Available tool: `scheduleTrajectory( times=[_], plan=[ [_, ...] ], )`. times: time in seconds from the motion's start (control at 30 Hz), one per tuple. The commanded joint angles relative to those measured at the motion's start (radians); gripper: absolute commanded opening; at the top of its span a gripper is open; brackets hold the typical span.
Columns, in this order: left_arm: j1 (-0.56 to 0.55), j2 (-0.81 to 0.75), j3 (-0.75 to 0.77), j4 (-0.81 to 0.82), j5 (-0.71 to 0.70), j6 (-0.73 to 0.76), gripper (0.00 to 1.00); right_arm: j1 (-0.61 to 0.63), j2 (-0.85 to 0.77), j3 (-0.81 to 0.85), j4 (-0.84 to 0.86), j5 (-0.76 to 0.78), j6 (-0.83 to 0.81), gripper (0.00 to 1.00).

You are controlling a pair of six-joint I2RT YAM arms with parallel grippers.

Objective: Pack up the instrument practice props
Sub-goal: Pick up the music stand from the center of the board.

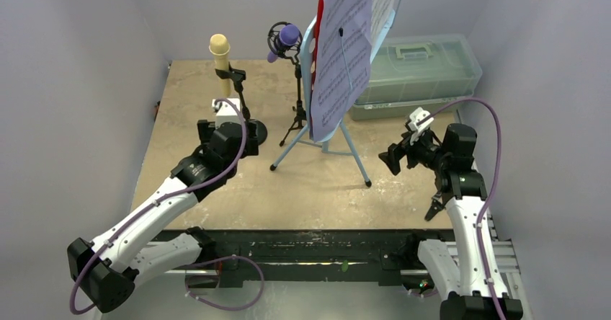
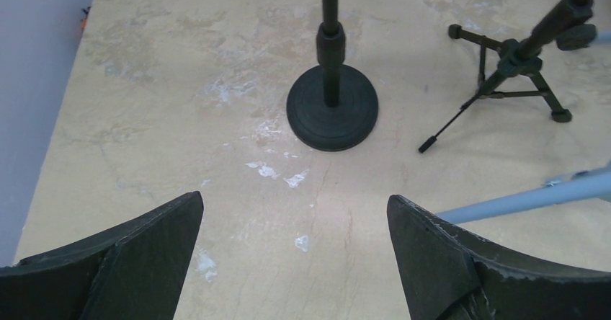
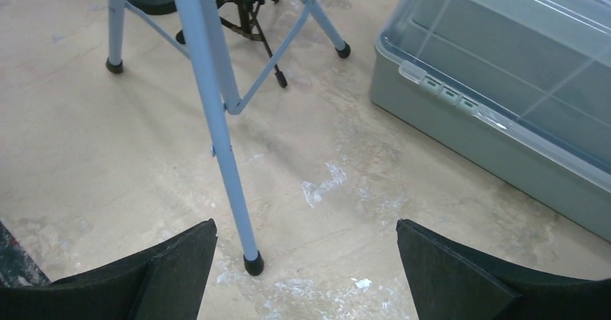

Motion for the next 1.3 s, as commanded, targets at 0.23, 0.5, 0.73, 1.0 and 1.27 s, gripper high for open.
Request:
scheduleTrajectory(
  times=[0.23, 0.5, 0.73, 1.0, 1.27],
  plan=[
    [0.001, -0.099, -0.116, 0.248, 0.382, 0.086, 1.0, -0.003, -0.011, 0.03, -0.081, -0.142, -0.137, 0.99],
    [0.001, -0.158, -0.15, 0.37, 0.709, 0.141, 1.0, -0.003, -0.016, 0.01, -0.1, -0.198, -0.198, 0.99],
    [0.001, -0.172, -0.194, 0.632, 0.853, 0.157, 1.0, -0.003, -0.034, -0.032, -0.155, -0.299, -0.332, 0.99],
    [0.0, -0.128, -0.237, 0.855, 0.839, 0.189, 1.0, -0.003, -0.033, -0.025, -0.194, -0.323, -0.398, 0.99],
    [0.001, -0.018, -0.247, 1.105, 0.923, 0.179, 1.0, -0.003, -0.039, -0.02, -0.206, -0.32, -0.417, 0.99]
  ],
)
